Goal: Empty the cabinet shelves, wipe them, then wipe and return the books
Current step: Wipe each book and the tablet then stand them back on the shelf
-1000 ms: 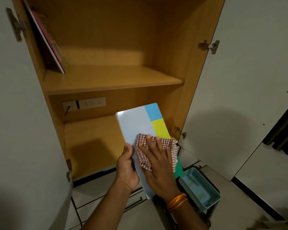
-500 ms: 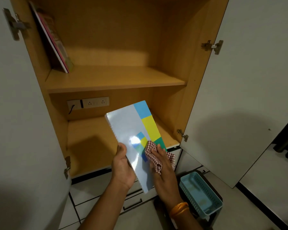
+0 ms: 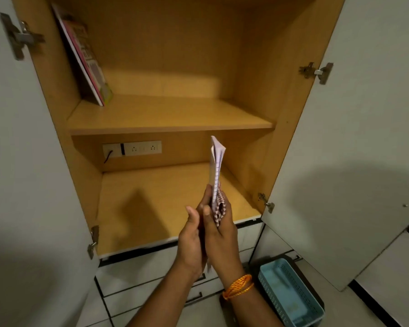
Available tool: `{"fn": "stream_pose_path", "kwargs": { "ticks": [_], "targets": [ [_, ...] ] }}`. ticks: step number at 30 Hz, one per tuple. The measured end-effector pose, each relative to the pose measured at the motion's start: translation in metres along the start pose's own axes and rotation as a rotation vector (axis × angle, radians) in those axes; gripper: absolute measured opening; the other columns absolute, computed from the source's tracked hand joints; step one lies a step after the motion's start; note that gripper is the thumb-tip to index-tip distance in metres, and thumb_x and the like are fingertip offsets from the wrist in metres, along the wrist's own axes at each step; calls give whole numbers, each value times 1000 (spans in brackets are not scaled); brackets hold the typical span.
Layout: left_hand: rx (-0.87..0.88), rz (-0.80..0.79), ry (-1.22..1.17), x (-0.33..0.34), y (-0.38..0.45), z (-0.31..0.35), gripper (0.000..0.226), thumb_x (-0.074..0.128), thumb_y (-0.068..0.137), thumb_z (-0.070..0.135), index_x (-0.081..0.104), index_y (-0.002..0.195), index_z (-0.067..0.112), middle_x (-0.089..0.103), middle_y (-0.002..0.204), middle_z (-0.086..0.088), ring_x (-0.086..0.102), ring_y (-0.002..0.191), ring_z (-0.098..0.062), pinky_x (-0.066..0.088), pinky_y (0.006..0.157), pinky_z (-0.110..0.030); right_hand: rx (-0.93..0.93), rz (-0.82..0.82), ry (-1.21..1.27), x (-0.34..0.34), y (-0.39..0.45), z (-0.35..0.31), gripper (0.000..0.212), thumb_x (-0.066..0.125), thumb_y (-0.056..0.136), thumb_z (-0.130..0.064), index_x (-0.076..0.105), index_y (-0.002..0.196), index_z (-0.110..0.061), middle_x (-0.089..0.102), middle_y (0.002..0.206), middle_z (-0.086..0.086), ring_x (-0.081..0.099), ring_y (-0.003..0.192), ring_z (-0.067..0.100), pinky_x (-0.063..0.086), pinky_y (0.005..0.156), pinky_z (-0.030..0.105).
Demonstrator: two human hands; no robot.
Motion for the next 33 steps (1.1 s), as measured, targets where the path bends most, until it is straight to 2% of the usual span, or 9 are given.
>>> {"fn": "stream_pose_path", "kwargs": {
  "ticks": [2,5,14,16,19,23,26,30,33],
  "targets": [
    [7,-14,84,-2,6,3,87,56,81,79,44,152,31,46,157,4,41,146,-19,23,124,-52,-10,58,47,-2,6,1,46,51,99,-34,45,145,-32,64,120,-28,61,111,-7,51,85,13],
    [77,-5,272,-10,23,13,89,51,81,84,34,154,37,32,162,17,27,151,-6,20,126,-44,-46,144,89,-2,20,-2,32,49,101,-29,51,131,-36,66,116,-28,64,110,-2,52,83,16],
    [427,128,840,-55,94,80,50,38,96,65,36,144,50,21,157,40,3,154,0,14,128,-44,-47,277,320,-13,95,-6,32,62,97,-12,61,128,-13,69,124,7,65,116,34,51,100,60],
    [480,205,877,-72,108,111,48,41,95,67,40,140,52,23,158,36,7,154,-2,18,127,-40,-19,241,375,-8,112,-12,27,61,96,-6,64,122,-10,72,118,9,68,109,37,56,91,56],
    [541,244,858,-96,124,152,47,55,96,46,42,142,46,28,161,24,20,151,1,28,123,-33,-11,168,416,1,136,-28,33,67,87,-15,65,119,-7,75,111,11,72,99,37,61,79,49],
    [472,209,689,-124,144,190,61,66,95,21,42,142,52,59,142,14,57,131,-10,50,107,-41,13,78,437,18,176,-43,37,69,83,-13,64,118,-2,74,111,17,71,99,41,60,80,55],
    [381,208,622,-138,158,208,68,67,95,4,43,141,48,71,124,2,68,116,-17,57,95,-42,64,21,490,34,203,-47,35,70,84,-8,65,118,0,72,113,21,70,102,44,56,87,60],
    [277,153,572,-145,169,225,39,62,96,-1,56,127,22,77,109,3,73,103,-22,61,81,-38,93,4,521,53,232,-54,34,69,85,1,66,119,1,73,112,20,71,102,41,60,84,54],
    [246,115,552,-145,172,234,30,60,97,-1,56,120,19,77,111,-4,74,102,-24,61,80,-40,61,12,492,61,256,-56,33,72,82,5,69,115,-1,74,111,17,71,104,38,59,89,48]
  ]
}}
Point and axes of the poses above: each hand's wrist, its own y-axis towards the middle knuckle, its own x-axis out of the palm, z = x × y, the point moved 10 cm from there along y, towards the middle knuckle
